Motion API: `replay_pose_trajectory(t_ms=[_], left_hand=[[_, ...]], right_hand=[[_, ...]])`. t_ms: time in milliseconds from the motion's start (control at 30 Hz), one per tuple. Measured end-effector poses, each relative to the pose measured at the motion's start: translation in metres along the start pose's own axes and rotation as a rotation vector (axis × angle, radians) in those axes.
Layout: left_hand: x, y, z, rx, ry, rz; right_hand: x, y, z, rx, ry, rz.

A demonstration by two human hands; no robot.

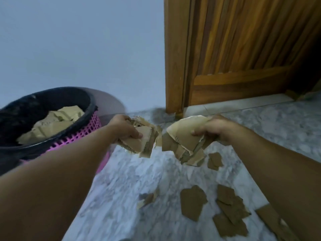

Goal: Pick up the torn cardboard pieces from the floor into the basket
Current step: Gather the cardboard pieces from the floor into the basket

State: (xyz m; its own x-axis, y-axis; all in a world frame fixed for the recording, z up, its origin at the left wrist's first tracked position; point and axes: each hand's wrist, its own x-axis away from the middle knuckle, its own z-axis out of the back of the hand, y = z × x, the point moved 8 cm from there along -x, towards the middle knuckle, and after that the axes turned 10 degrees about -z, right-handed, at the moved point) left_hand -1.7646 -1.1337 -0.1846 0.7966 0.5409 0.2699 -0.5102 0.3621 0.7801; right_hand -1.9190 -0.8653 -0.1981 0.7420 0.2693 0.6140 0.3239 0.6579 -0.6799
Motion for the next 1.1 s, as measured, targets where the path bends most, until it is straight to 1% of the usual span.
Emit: replay_pose_trajectory(t_ms=[133, 233, 333, 533, 667, 767, 867, 933, 1000, 1100], left_hand=[[0.022, 0.018, 0.082, 0.009, 0.122, -0.04], [0.042, 0.027, 0.148, 0.026, 0.237, -0.08], [0.059, 0.02, 0.203, 0.035, 0.351, -0.084], [0.08, -0.043, 0.292, 0.08, 0.58, 0.018], [0.08, -0.084, 0.33, 0.156, 0.675, 0.064], [0.069, -0.103, 0.336, 0.2, 0.676, 0.041], [0.051, -0.13, 0.323, 0.174, 0.572, 0.073], [0.045, -0.143, 0.313, 0.116, 0.519, 0.087], [0.043, -0.149, 0.308, 0.017, 0.506, 0.09], [0.04, -0.146, 0.305, -0.084, 0.499, 0.069]], right_hand=[[0.028, -0.063, -0.027, -0.01, 0.031, 0.114], [0.049, -0.114, -0.063, -0.072, -0.043, 0.171], [0.071, -0.157, -0.106, -0.149, -0.114, 0.229], [0.093, -0.215, -0.203, -0.221, -0.166, 0.274], [0.091, -0.243, -0.261, -0.273, -0.168, 0.295], [0.08, -0.259, -0.3, -0.24, -0.167, 0.312], [0.067, -0.263, -0.337, -0.158, -0.211, 0.319], [0.059, -0.261, -0.348, -0.114, -0.188, 0.327], [0.058, -0.259, -0.349, -0.115, -0.163, 0.34], [0.053, -0.255, -0.338, -0.192, -0.208, 0.321]])
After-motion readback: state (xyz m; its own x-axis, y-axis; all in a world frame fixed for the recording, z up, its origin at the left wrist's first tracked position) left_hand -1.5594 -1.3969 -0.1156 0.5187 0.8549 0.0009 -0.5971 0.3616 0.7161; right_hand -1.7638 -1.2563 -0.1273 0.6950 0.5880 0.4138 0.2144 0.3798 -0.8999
